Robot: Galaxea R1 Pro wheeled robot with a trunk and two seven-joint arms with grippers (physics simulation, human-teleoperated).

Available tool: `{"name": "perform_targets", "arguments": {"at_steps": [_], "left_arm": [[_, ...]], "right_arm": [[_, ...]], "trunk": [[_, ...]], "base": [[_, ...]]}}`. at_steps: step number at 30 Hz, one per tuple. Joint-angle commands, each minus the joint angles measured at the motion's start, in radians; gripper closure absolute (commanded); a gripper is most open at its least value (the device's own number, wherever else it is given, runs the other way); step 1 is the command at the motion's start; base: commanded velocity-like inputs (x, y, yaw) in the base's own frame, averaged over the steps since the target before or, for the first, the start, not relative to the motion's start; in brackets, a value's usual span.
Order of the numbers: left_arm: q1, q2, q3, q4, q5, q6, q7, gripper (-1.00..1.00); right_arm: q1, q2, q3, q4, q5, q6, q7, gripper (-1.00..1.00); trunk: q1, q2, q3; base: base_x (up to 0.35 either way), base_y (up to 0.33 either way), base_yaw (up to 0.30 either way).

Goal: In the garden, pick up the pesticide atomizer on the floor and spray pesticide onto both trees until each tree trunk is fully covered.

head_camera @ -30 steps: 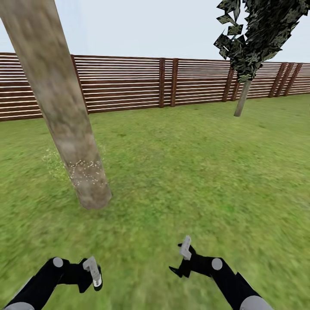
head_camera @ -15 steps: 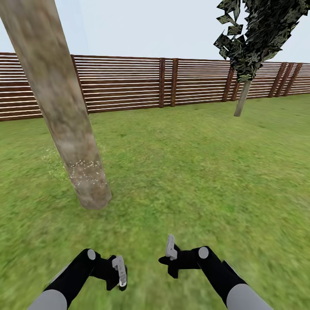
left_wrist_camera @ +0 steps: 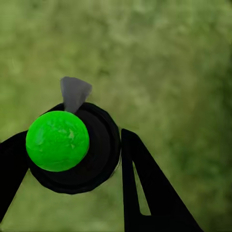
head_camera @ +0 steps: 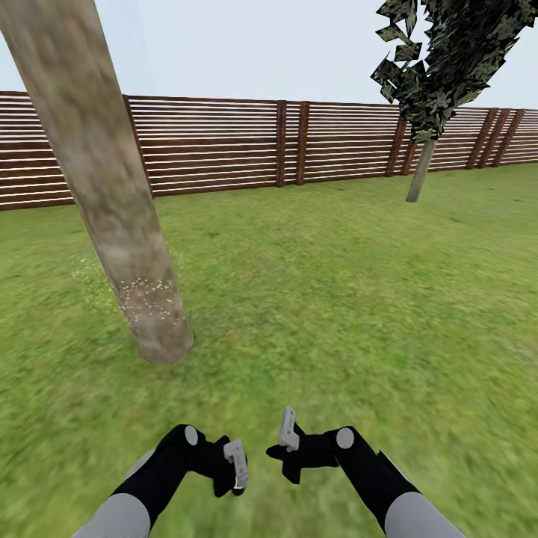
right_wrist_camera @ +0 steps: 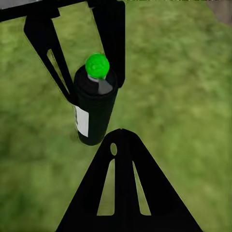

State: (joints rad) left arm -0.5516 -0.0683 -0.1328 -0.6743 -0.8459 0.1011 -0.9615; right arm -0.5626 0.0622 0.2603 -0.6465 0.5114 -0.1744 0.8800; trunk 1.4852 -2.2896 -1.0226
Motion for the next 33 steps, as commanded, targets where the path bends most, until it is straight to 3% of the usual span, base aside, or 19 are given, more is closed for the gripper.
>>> {"name": "perform_targets", "arguments": {"at_steps": [1, 9, 33], "left_arm": [[0.0, -0.007, -0.001, -0.001, -0.002, 0.011, 0.001, 1.0], [0.0, -0.025, 0.001, 0.003, -0.002, 0.011, 0.044, 1.0], [0.002, -0.065, -0.002, 0.047, 0.002, 0.008, 0.056, 1.0]], "right_arm": [[0.0, 0.0, -0.001, -0.001, 0.01, -0.008, 0.0, 1.0], [0.0, 0.001, -0.002, -0.001, 0.01, -0.008, 0.0, 1.0], [0.0, 0.001, -0.002, -0.001, 0.01, -0.008, -0.002, 1.0]], "trunk": [[0.0, 0.0, -0.001], [0.0, 0.0, -0.001], [0.0, 0.0, -0.001]], "base": [[0.0, 0.0, 0.0], [0.0, 0.0, 0.0], [0.0, 0.0, 0.0]]}}
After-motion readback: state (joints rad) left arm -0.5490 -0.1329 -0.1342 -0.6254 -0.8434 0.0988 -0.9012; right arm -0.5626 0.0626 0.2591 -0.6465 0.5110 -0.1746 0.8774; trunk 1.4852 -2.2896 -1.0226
